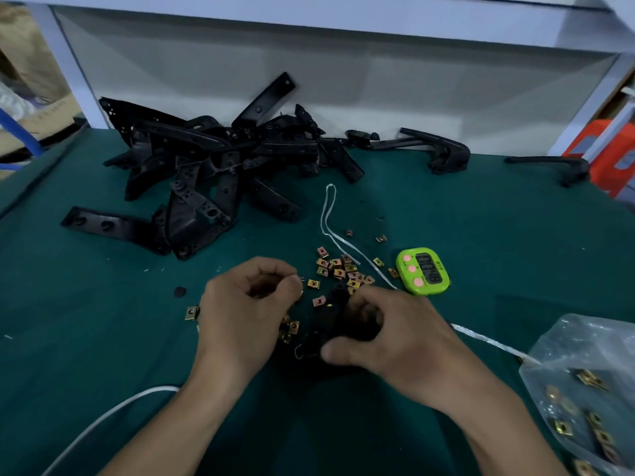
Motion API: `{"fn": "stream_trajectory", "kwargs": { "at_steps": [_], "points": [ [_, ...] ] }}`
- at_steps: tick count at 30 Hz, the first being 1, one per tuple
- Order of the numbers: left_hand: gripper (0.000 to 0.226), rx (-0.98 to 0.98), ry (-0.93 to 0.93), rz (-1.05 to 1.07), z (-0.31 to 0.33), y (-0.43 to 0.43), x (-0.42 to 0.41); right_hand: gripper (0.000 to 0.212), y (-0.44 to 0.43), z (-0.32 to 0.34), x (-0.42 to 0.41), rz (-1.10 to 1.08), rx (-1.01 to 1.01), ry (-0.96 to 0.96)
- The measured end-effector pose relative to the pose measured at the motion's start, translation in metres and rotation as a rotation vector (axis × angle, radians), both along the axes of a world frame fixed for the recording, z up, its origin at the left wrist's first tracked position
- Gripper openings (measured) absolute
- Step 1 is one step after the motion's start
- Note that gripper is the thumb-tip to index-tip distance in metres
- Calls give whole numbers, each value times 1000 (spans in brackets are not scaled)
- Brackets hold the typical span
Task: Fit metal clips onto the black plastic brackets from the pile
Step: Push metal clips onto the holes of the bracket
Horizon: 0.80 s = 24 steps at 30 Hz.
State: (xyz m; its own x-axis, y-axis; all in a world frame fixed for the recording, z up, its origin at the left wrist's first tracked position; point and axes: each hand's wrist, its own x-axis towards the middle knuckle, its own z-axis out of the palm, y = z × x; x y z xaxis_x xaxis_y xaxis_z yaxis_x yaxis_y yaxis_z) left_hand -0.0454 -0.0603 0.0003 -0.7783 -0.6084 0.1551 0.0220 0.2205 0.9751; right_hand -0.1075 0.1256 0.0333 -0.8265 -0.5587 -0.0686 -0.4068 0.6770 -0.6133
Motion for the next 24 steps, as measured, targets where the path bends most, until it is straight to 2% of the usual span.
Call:
{"fn": "stream_trajectory", "kwargs": {
  "at_steps": [4, 7, 11, 17, 21, 24],
  "points": [
    [35, 14, -28, -56, -5, -1, 0, 73, -11, -10, 6, 110, 193, 185],
    [36, 12, -35, -97, -3, -1, -1, 61, -16, -15, 9, 131, 192, 236],
    [27, 31, -2, -139, 0, -2, -2, 43, -22, -20, 12, 68, 77, 324],
    [39, 56, 35, -160, 1, 0, -2, 54, -27, -27, 12, 10, -102, 261],
    [46, 45, 45, -165, 1, -1, -2, 64, -28, -31, 8, -70, -107, 205],
    [41, 37, 36, -159, 1, -1, -2, 64, -27, -32, 7, -73, -93, 189]
  ]
}}
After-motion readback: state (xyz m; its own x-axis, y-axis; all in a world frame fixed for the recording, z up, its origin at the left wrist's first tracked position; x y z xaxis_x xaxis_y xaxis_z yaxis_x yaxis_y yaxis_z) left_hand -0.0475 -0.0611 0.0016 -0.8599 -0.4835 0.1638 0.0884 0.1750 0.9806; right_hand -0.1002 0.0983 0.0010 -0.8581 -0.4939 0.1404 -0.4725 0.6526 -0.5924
